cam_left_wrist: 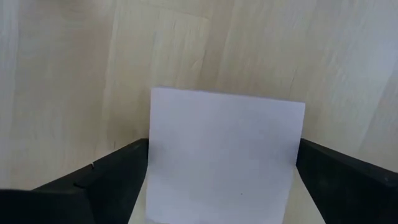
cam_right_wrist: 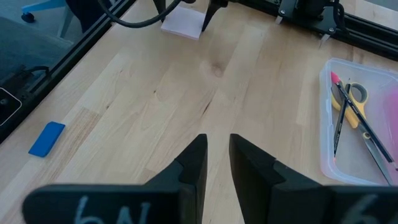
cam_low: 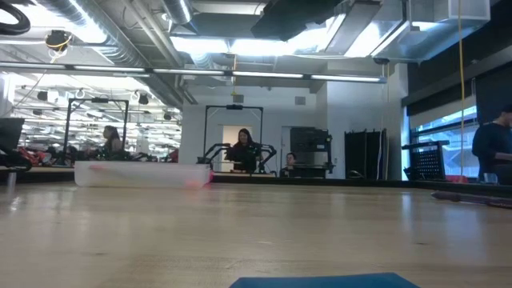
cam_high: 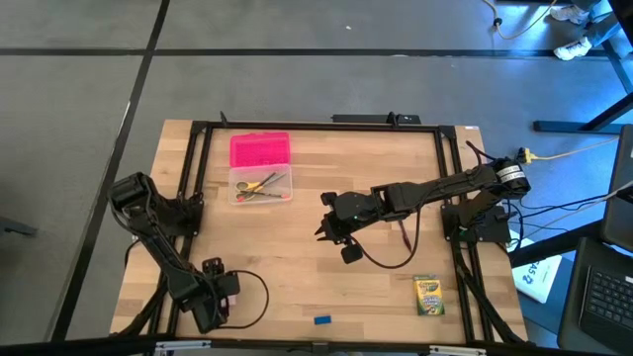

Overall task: Pack school essentials
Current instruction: Put the light pink sticky note into the pink supply box

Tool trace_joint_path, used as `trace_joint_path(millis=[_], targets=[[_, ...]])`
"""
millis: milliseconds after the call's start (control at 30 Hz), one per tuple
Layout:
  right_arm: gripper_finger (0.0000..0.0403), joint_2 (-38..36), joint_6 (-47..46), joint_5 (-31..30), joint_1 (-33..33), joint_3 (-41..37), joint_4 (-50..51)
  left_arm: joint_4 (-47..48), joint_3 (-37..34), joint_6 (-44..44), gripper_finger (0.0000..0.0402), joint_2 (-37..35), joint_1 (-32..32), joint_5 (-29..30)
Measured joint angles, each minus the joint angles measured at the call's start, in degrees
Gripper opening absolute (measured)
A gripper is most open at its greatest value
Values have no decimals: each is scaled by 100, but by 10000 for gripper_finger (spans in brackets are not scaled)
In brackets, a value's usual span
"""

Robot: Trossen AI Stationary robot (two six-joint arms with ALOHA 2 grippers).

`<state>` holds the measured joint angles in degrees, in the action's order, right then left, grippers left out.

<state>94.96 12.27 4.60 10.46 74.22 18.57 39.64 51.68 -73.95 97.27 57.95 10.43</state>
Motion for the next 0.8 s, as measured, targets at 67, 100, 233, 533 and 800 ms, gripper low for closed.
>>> trace_joint_path(millis=[67, 100, 233, 533, 800], targets=[[71, 0, 0, 0, 0, 0, -2, 0, -2, -86, 379, 2, -22, 52], [71, 0, 0, 0, 0, 0, 0, 2, -4, -102, 374, 2, -40, 60], [71, 0, 0, 0, 0, 0, 0, 7, -9, -125, 358, 7, -63, 138], [71, 0, 0, 0, 0, 0, -1, -43, -15, -404, 349, 17, -62, 339], [71, 0, 0, 0, 0, 0, -2, -49, -13, -741, 349, 17, -133, 321]])
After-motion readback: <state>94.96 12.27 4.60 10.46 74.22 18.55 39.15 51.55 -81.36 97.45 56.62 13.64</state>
